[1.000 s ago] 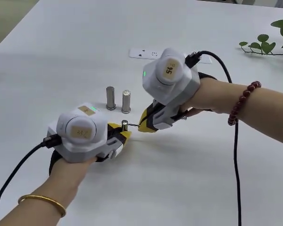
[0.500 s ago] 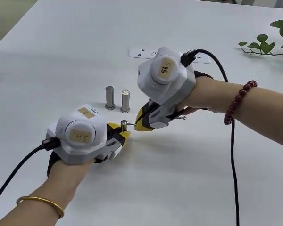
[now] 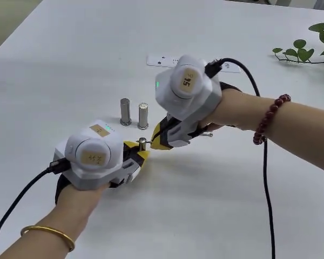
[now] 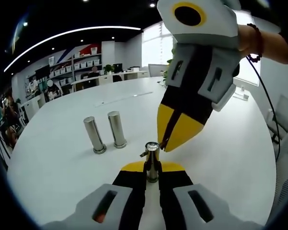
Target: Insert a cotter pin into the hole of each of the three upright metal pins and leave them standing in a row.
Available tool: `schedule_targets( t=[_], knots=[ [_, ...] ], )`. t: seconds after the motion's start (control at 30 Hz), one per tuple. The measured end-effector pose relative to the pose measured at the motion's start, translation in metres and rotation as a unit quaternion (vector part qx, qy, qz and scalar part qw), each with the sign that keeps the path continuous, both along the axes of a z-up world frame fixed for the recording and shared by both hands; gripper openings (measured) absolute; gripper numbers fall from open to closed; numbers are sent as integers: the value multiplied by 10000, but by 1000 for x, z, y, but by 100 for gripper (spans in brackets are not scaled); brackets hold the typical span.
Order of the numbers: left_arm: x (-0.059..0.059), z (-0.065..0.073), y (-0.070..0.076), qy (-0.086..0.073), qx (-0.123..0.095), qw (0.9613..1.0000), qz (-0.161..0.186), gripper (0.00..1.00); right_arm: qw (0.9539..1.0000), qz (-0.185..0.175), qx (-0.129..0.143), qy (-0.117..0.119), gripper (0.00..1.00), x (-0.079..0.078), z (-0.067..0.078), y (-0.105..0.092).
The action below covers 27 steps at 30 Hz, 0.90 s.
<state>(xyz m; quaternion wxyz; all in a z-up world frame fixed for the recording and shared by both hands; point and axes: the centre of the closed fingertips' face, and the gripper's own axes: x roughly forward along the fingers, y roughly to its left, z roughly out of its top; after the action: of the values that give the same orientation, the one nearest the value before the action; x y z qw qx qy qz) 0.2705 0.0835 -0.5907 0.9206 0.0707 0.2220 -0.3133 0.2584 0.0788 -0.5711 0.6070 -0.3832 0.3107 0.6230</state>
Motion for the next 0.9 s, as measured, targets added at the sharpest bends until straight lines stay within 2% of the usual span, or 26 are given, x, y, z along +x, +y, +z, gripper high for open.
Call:
schedule_targets(
  t=[0.13,0.23,0.37,0.5,0.63,0.9],
  knots=[
    [0,0,0,0,-5,10000,17,6,10000,-57,18,-11,0,1,0,1],
    [1,0,0,-11,-8,10000,30,6,9996,-230,142,14,0,3,1,4],
    [0,0,0,-15,9,10000,19,6,9993,-358,133,-3,9,4,4,-1],
    [1,0,0,-28,6,10000,42,6,9990,-392,208,-43,7,4,9,-4],
    [1,0,0,-22,-6,10000,65,6,9992,-355,151,-124,2,3,10,-7],
    [0,0,0,21,-54,9999,129,6,9992,-337,201,-71,0,0,7,-2]
  ],
)
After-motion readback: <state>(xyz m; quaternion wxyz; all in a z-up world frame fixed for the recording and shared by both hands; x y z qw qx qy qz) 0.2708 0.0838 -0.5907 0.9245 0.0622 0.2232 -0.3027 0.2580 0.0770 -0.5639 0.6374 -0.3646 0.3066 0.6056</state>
